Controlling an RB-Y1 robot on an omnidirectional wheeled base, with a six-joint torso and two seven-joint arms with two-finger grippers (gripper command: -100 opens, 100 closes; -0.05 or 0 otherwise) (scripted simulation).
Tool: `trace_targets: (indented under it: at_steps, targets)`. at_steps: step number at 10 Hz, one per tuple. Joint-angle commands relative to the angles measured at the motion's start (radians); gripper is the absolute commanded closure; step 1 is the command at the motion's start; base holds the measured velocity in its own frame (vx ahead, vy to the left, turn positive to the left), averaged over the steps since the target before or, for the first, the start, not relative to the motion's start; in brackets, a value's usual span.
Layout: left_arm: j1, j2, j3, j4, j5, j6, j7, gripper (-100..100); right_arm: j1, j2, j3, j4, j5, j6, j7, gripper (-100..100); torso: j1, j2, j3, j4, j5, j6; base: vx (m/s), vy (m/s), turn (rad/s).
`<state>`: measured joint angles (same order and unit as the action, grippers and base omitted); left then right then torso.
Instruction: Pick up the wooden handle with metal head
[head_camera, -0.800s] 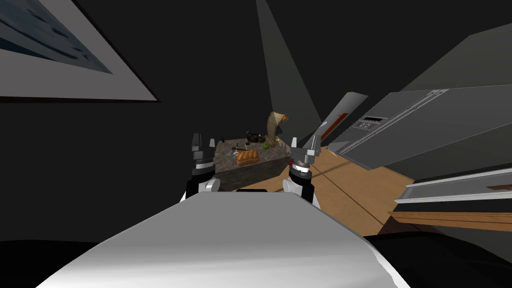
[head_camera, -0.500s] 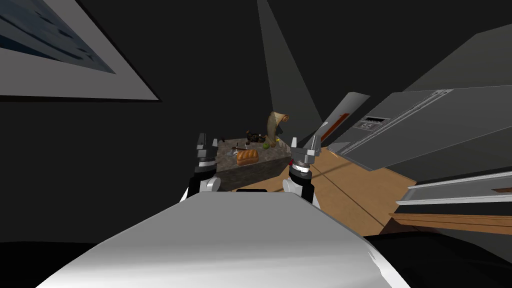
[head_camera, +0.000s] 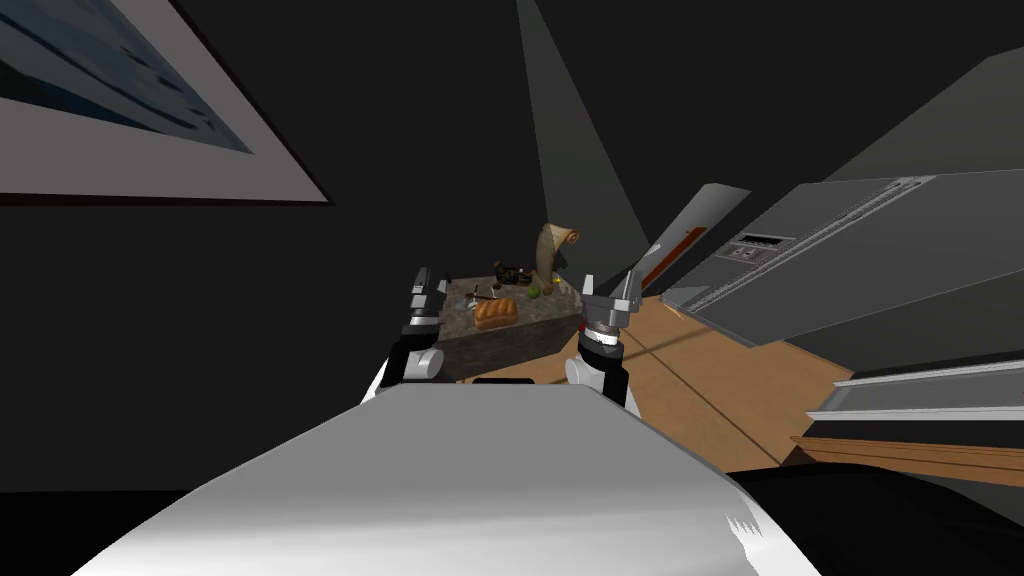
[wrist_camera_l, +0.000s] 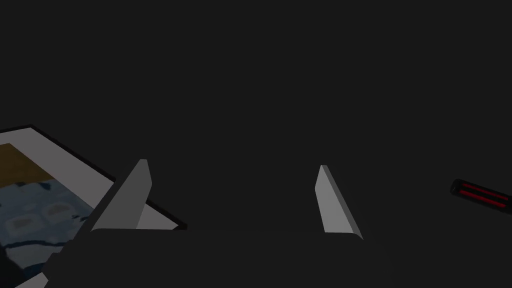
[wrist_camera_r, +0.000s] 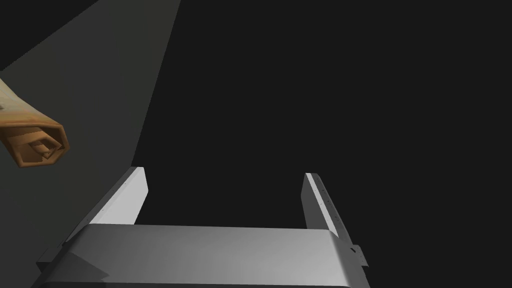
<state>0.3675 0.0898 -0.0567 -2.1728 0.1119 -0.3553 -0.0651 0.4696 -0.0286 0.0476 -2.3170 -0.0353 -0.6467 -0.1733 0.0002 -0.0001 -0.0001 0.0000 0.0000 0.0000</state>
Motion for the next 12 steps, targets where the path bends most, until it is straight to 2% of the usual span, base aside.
trace_targets:
  at_steps: [1,2,3,4,5,6,7,8,9,10,11,12]
  targets:
    - [-0.034,0.008,0.000,0.025,0.000,0.050,0.016,-100,0.000,0.000,0.000,0.000,0.000,0.000,0.000,0,0.000,0.000,0.000,0.000,0.000,0.000,-0.002,0.008,0.034]
    - [-0.034,0.008,0.000,0.025,0.000,0.056,0.016,-100,0.000,0.000,0.000,0.000,0.000,0.000,0.000,0,0.000,0.000,0.000,0.000,0.000,0.000,0.000,0.007,0.026]
    - [-0.061,0.017,0.002,0.046,0.003,0.097,0.033,-100,0.000,0.000,0.000,0.000,0.000,0.000,0.000,0,0.000,0.000,0.000,0.000,0.000,0.000,0.001,0.008,0.057]
    - [-0.061,0.017,0.002,0.046,0.003,0.102,0.033,-100,0.000,0.000,0.000,0.000,0.000,0.000,0.000,0,0.001,0.000,0.000,0.000,0.000,0.000,0.001,0.008,0.023]
    - [-0.090,0.026,0.004,0.070,0.006,0.143,0.052,-100,0.000,0.000,0.000,0.000,0.000,0.000,0.000,0,0.000,0.000,0.000,0.000,0.000,0.000,0.000,0.012,0.043]
    - [-0.090,0.026,0.004,0.070,0.006,0.152,0.052,-100,0.000,0.000,0.000,0.000,0.000,0.000,0.000,0,0.001,0.000,0.000,0.000,0.000,0.000,0.000,0.010,0.030]
    - [-0.121,0.035,0.006,0.095,0.010,0.189,0.071,-100,0.000,0.000,0.000,0.000,0.000,0.000,0.000,0,0.001,0.000,0.000,0.000,0.000,0.000,0.001,0.013,0.067]
    - [-0.121,0.035,0.006,0.095,0.010,0.205,0.071,-100,0.000,0.000,0.000,0.000,0.000,0.000,0.000,0,0.001,0.000,0.000,0.000,0.000,0.000,0.002,0.009,0.022]
    - [-0.153,0.044,0.009,0.121,0.016,0.237,0.092,-100,0.000,0.000,0.000,0.000,0.000,0.000,0.000,0,0.001,0.000,0.000,0.000,0.000,0.000,-0.002,0.011,0.057]
    - [-0.153,0.044,0.009,0.121,0.016,0.260,0.092,-100,0.000,0.000,0.000,0.000,0.000,0.000,0.000,0,0.001,0.000,0.000,0.000,0.000,0.000,0.000,0.009,0.026]
    - [-0.186,0.053,0.012,0.150,0.022,0.295,0.113,-100,0.000,0.000,0.000,0.000,0.000,0.000,0.000,0,0.001,0.000,0.000,0.000,0.000,0.000,0.002,0.010,0.059]
    - [-0.186,0.053,0.012,0.150,0.022,0.319,0.113,-100,0.000,0.000,0.000,0.000,0.000,0.000,0.000,0,0.001,0.000,0.000,0.000,0.000,0.000,0.002,0.007,0.025]
